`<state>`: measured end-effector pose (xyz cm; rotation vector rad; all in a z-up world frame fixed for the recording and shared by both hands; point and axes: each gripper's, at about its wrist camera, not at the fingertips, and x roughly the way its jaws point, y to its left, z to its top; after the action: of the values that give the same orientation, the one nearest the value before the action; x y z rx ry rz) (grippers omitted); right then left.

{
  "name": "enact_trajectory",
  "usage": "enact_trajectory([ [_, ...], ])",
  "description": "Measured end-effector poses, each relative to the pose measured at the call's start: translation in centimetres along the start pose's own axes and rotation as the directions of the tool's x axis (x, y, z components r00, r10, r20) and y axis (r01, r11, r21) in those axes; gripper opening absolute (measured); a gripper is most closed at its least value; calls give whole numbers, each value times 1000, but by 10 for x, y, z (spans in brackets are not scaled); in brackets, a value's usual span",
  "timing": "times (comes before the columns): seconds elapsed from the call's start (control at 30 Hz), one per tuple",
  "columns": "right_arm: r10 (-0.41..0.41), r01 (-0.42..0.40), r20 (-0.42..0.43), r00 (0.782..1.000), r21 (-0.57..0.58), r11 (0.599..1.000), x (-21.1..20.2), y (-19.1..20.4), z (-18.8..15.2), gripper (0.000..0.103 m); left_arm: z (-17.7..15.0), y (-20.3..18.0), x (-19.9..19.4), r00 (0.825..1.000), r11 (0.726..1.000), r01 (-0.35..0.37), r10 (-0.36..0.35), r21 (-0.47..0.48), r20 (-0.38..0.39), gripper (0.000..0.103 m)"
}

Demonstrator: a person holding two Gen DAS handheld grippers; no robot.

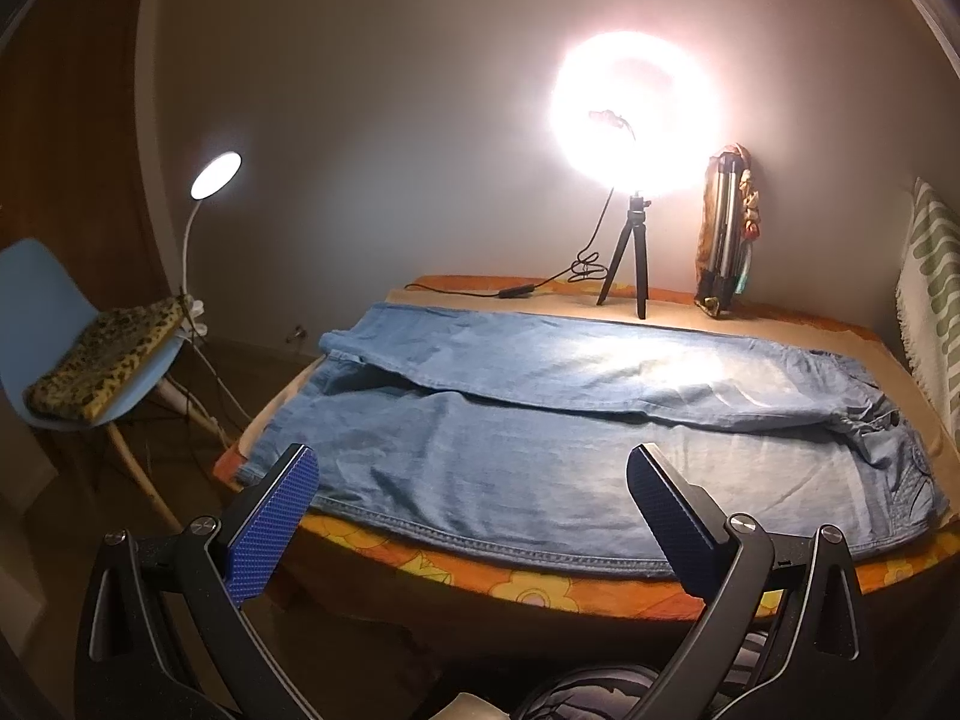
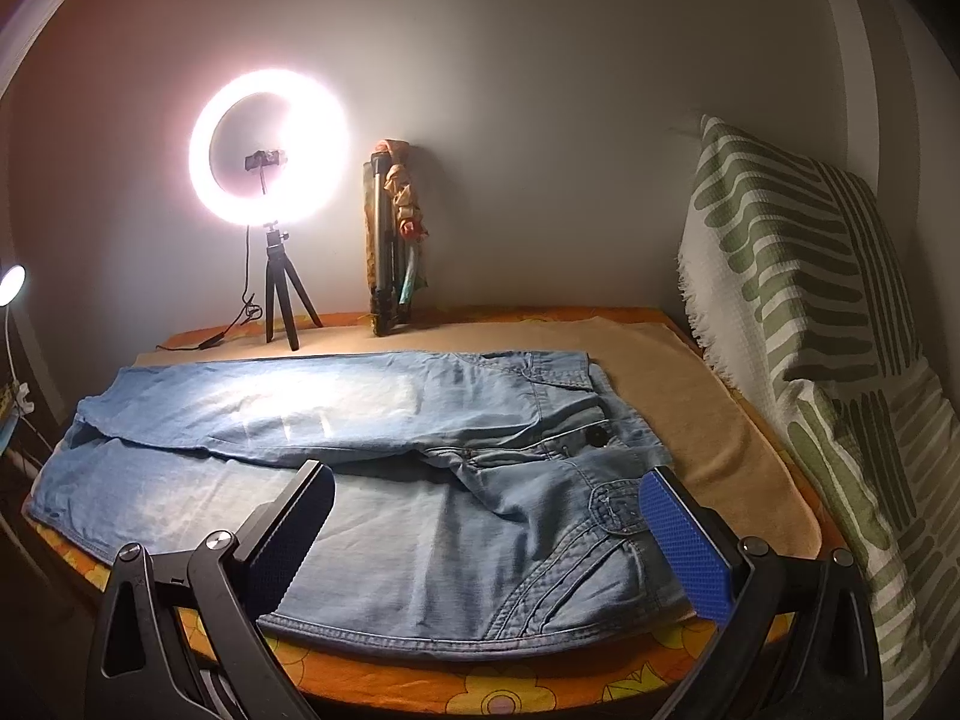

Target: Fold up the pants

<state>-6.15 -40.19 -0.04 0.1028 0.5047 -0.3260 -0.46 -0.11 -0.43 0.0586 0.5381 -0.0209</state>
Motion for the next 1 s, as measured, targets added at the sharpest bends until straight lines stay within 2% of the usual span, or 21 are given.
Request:
enact_trajectory([
  [0.27, 74, -73, 12, 997, -54, 996, 7, 2, 13, 103, -2, 29, 9, 999, 999, -41, 40, -21, -22, 102],
  [0.5, 127, -122, 35, 991, -112, 986, 21, 8, 34, 103, 11, 62, 21, 998, 997, -54, 52, -53, -45, 88],
  [0.63, 158, -151, 24, 987, -178, 972, 39, 19, 48, 103, 23, 78, 34, 996, 996, -64, 60, -63, -61, 83],
  [0.83, 245, -244, -26, 969, -219, 945, 74, 36, 72, 103, 47, 93, 59, 995, 995, -71, 65, -72, -72, 80],
  [1.0, 303, -314, -83, 949, -250, 916, 119, 51, 101, 103, 67, 97, 95, 994, 995, -47, 38, -86, -100, 77],
])
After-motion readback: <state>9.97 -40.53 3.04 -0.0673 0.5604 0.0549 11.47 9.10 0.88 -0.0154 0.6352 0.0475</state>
